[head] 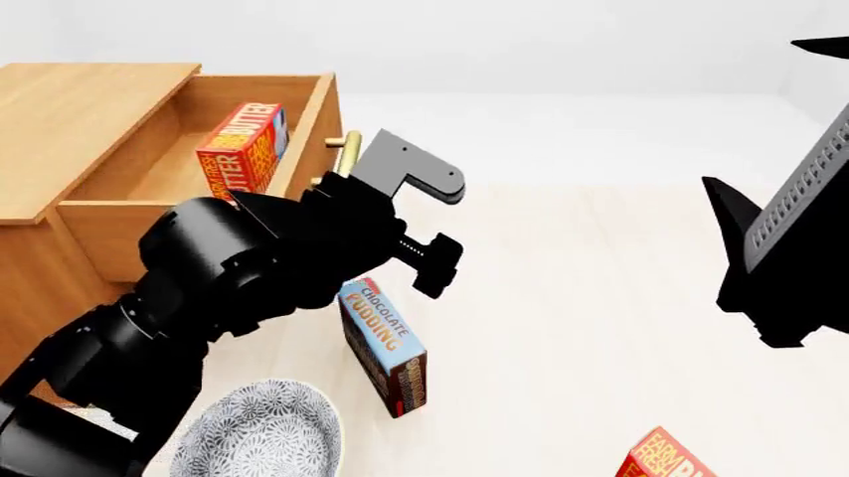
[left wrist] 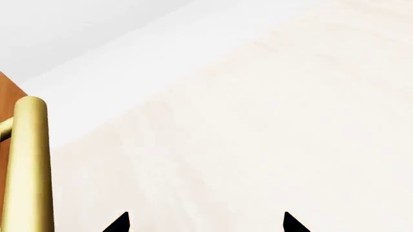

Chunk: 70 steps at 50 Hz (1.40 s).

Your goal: Put the butter at the front in the top drawer of the cabinet and close it.

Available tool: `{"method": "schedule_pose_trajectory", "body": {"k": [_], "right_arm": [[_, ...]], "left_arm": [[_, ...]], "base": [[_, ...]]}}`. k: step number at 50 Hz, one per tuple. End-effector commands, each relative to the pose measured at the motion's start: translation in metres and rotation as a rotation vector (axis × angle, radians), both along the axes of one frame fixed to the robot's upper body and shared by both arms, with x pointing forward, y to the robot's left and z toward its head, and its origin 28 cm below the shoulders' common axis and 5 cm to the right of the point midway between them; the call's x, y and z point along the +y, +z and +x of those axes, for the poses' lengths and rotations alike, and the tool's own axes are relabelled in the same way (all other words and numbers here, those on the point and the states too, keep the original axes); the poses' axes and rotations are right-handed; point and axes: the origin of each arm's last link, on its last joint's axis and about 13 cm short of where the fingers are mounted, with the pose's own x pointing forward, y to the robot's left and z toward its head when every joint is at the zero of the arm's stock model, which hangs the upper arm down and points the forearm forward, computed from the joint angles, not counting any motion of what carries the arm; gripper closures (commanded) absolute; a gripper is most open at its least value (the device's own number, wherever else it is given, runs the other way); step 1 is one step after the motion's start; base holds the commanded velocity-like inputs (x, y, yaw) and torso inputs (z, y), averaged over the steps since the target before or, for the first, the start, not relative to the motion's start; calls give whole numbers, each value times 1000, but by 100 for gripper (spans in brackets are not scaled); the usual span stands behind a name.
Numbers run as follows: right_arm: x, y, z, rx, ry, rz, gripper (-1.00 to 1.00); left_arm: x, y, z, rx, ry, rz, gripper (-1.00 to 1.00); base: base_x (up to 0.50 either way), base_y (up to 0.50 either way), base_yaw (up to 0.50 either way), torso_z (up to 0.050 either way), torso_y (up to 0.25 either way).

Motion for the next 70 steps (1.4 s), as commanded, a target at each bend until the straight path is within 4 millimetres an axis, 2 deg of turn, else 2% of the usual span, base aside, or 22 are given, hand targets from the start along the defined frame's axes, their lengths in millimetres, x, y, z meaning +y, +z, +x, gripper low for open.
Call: {"method": "schedule_pose_trajectory", "body": {"k": [1,19,36,60,70], "right_arm": [[0,0,0,0,2,2,-100],[1,-2,1,-3,7,6,-100],[1,-3,1,-2,12,7,-100],[4,-1,4,-1,20,0,-100],[4,-2,5,0,23,1,-100]], "left_arm": [[20,-6,9,14,76,12,-100],[66,-4,17,10,214,18,-100],[101,-2,22,12,331,9,-100],[142,2,17,5,453,10,-100],[153,3,13,4,489,19,-100]], "base": [[0,0,0,0,0],[0,0,0,0,0],[0,0,0,0,0],[0,0,0,0,0],[0,0,0,0,0]]}}
